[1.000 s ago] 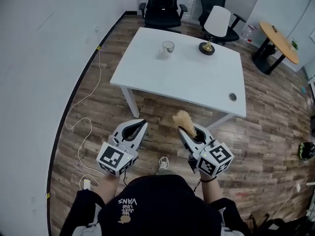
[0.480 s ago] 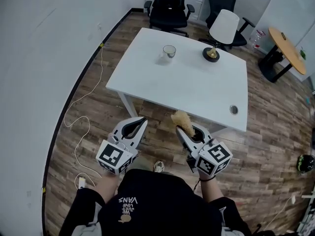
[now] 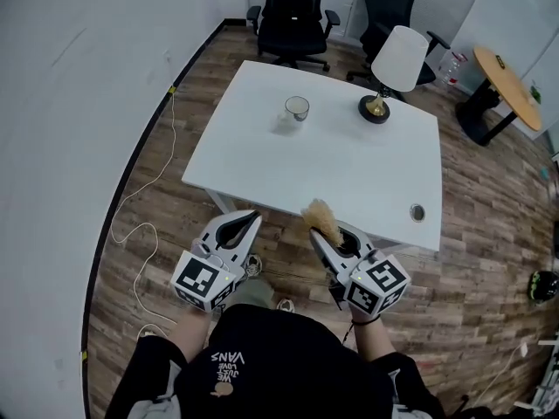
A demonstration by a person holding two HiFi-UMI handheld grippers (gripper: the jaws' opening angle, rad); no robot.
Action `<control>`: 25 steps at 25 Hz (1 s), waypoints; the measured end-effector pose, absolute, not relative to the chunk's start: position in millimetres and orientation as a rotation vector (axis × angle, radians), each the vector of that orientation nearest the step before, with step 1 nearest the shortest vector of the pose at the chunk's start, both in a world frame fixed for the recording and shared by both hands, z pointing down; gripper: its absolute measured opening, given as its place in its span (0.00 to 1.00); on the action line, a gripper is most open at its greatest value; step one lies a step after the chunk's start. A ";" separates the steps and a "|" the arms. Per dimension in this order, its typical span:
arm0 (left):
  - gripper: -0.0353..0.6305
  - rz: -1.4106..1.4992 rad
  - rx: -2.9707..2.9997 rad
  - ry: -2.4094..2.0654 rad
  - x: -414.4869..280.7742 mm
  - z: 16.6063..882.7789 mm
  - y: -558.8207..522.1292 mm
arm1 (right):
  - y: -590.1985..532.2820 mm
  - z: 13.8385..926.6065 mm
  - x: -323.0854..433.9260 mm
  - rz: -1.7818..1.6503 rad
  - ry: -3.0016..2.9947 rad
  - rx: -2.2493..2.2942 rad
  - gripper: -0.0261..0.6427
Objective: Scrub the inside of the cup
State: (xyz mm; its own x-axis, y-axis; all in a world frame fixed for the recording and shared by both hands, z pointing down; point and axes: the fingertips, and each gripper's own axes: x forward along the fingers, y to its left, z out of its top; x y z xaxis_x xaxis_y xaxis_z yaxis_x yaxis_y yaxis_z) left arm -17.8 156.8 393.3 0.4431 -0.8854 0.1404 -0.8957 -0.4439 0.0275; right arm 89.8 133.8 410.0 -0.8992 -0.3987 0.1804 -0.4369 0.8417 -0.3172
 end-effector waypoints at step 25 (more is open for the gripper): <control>0.07 0.179 2.754 -1.282 -102.7 392.9 3.7 | 1.5 399.8 3.1 0.560 -2.844 1.011 0.19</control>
